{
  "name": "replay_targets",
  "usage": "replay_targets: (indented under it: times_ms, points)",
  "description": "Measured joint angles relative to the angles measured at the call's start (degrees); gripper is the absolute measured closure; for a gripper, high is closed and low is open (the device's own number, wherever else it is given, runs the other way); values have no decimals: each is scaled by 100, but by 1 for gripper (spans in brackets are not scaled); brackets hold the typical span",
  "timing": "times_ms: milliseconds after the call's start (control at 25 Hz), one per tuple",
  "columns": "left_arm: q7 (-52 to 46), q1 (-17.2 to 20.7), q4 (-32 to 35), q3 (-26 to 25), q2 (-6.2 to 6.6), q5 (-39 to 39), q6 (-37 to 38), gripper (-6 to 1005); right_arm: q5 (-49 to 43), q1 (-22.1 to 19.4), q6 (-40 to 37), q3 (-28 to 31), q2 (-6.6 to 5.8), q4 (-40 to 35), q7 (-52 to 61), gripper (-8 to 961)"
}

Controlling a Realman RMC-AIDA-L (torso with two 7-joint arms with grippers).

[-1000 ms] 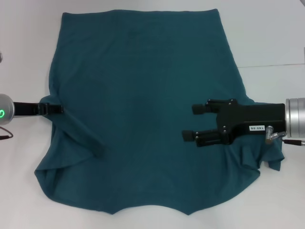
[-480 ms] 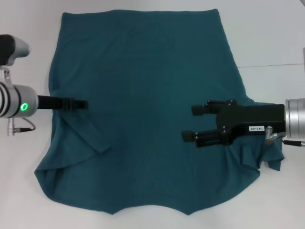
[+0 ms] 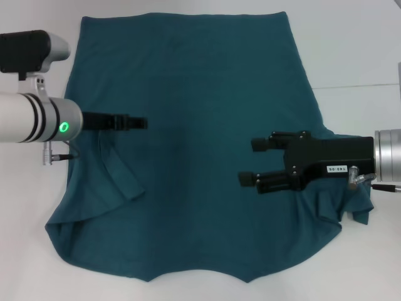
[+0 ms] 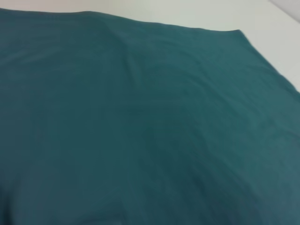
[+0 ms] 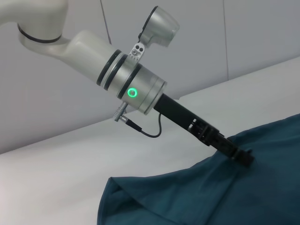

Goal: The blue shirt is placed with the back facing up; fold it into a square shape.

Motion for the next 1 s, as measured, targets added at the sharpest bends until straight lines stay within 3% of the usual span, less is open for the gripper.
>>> replay_targets:
  times_ms: [360,560,760,1000]
  points:
    - [14,-30,32,-5,-98,-100,44,65,6,11,-8,0,0,39,-15,43]
    - [-87,401,577,-39,-19,-102,546,66,8,8,-25,0,-4,38,-18,43]
    - [-119,814,815,-14,-4,-101,515,66,9,-1,-4,1,0,42,-36,44]
    - [304,866,724,-9,-170,-101,118,66,8,55,-18,1,1,54,-30,45]
